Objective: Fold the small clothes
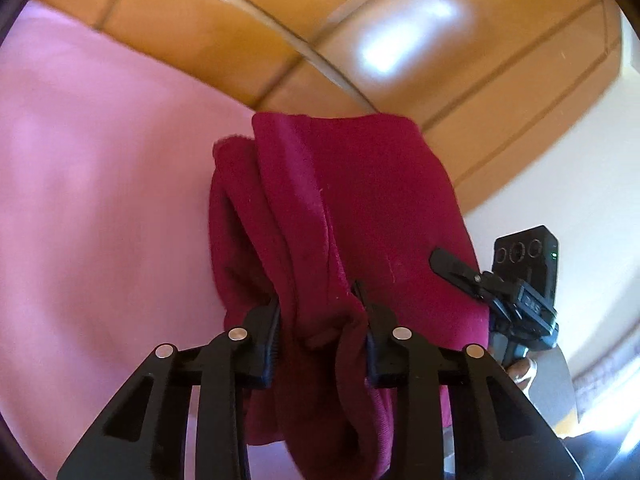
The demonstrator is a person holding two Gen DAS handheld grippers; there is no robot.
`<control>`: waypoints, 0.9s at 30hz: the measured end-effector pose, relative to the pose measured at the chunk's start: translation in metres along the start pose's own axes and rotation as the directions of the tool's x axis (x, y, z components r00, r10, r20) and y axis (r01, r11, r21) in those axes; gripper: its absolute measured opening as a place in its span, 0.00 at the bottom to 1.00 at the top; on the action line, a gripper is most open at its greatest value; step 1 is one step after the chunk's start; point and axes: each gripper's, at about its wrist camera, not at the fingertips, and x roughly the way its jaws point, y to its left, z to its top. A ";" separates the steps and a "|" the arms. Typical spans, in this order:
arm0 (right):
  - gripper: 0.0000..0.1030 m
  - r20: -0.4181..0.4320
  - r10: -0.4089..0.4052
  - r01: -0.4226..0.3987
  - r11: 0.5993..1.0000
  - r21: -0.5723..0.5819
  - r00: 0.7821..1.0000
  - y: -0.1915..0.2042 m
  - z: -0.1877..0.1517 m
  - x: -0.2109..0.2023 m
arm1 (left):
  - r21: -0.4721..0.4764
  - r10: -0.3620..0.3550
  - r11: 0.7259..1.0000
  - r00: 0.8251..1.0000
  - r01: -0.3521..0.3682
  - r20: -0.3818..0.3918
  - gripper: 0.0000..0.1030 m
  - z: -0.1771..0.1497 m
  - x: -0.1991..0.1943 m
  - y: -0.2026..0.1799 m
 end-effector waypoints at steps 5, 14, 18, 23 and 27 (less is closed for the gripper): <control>0.46 0.136 -0.135 0.129 0.991 0.046 0.981 -0.033 0.003 -0.072 | 0.105 -0.054 0.992 0.994 0.064 -0.094 0.30 0.022 0.080 -0.062; 0.48 0.211 -0.416 0.362 0.898 0.250 0.885 -0.130 -0.011 -0.156 | 0.317 0.051 0.947 0.960 0.041 -0.276 0.28 0.028 0.228 -0.163; 0.61 0.133 -0.461 0.402 0.857 0.322 0.877 -0.164 -0.038 -0.152 | 0.406 0.189 0.912 0.942 -0.065 -0.275 0.28 0.003 0.260 -0.170; 0.60 0.197 -0.525 0.449 0.831 0.329 0.828 -0.142 -0.050 -0.171 | 0.464 0.254 0.875 0.946 -0.137 -0.201 0.28 0.004 0.254 -0.177; 0.49 0.257 -0.563 0.500 0.822 0.273 0.785 -0.108 -0.049 -0.172 | 0.506 0.298 0.842 0.942 -0.184 -0.153 0.28 0.006 0.261 -0.184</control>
